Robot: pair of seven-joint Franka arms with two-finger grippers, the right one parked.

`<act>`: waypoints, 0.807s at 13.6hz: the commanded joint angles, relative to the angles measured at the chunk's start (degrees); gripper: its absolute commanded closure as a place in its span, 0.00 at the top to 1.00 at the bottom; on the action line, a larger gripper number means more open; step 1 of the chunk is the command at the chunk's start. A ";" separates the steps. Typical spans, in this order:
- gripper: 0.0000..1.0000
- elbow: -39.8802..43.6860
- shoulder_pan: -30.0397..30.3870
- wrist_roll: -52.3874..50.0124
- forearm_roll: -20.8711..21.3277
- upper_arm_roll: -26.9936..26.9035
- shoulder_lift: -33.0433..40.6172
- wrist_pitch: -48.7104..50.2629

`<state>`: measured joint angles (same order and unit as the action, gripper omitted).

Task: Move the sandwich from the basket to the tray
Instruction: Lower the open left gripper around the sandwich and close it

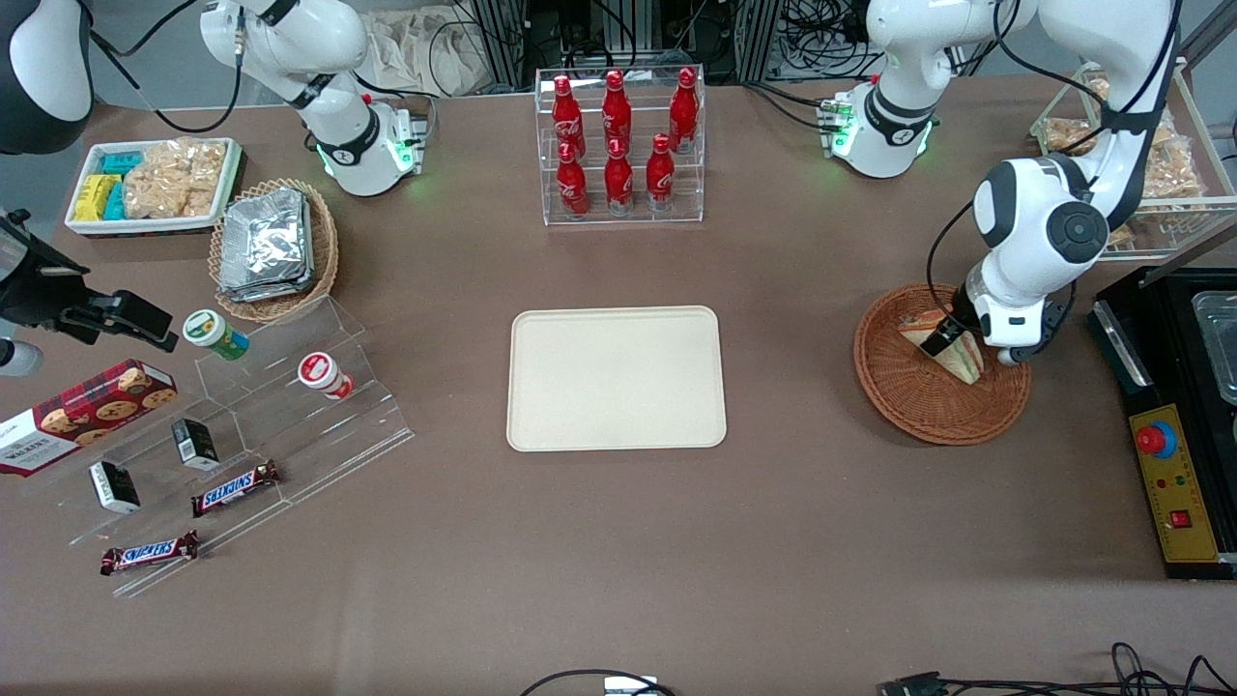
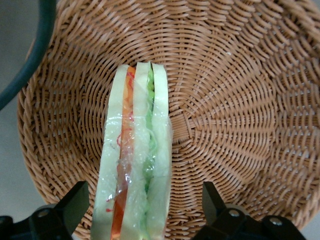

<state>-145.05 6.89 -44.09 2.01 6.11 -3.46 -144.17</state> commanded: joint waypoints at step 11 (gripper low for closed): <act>0.09 0.55 0.58 -0.91 7.14 -0.49 -1.20 0.72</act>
<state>-144.98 7.15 -44.19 7.81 5.67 -5.80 -144.44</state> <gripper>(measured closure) 0.670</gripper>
